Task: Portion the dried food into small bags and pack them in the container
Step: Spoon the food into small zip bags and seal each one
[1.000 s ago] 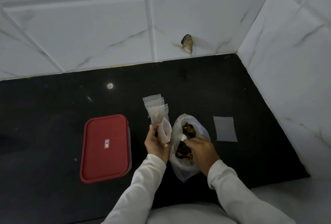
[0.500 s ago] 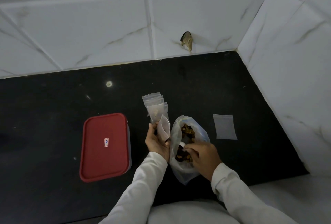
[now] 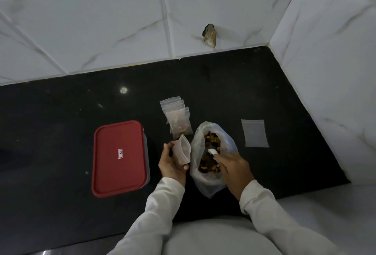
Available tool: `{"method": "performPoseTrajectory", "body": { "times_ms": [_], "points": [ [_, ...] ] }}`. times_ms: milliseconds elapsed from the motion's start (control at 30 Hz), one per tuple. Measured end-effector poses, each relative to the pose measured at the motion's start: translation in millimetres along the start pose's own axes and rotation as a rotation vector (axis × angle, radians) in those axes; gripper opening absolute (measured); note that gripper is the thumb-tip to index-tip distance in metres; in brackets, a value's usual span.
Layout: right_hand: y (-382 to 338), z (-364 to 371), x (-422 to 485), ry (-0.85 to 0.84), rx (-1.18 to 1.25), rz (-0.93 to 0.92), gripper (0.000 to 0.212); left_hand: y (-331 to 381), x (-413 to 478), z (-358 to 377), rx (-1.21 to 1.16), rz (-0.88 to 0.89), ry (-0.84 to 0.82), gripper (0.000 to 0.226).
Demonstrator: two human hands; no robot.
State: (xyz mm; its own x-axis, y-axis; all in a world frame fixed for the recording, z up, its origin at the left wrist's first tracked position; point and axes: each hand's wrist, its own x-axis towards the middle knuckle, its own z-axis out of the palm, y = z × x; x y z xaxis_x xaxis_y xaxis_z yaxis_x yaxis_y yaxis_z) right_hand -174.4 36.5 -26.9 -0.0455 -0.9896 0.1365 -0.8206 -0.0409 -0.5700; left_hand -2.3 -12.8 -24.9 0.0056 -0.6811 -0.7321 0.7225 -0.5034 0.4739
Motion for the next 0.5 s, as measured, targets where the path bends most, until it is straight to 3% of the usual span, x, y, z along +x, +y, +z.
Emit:
{"method": "performPoseTrajectory", "body": {
  "times_ms": [67, 267, 367, 500],
  "points": [
    [0, 10, -1, 0.054, 0.118, -0.048, 0.027, -5, -2, 0, 0.015, 0.031, -0.006, 0.038],
    [-8, 5, 0, -0.095, 0.227, 0.007, 0.030, -10, -5, 19, -0.090, 0.045, 0.052, 0.038],
    [-12, 5, 3, -0.196, 0.328, 0.188, 0.017, -10, -4, 21, -0.141, 0.012, 0.074, 0.038],
    [-18, -3, 15, -0.353, 0.458, 0.484, 0.016, -10, -4, 25, -0.170, 0.006, 0.070, 0.039]
  ]
}}
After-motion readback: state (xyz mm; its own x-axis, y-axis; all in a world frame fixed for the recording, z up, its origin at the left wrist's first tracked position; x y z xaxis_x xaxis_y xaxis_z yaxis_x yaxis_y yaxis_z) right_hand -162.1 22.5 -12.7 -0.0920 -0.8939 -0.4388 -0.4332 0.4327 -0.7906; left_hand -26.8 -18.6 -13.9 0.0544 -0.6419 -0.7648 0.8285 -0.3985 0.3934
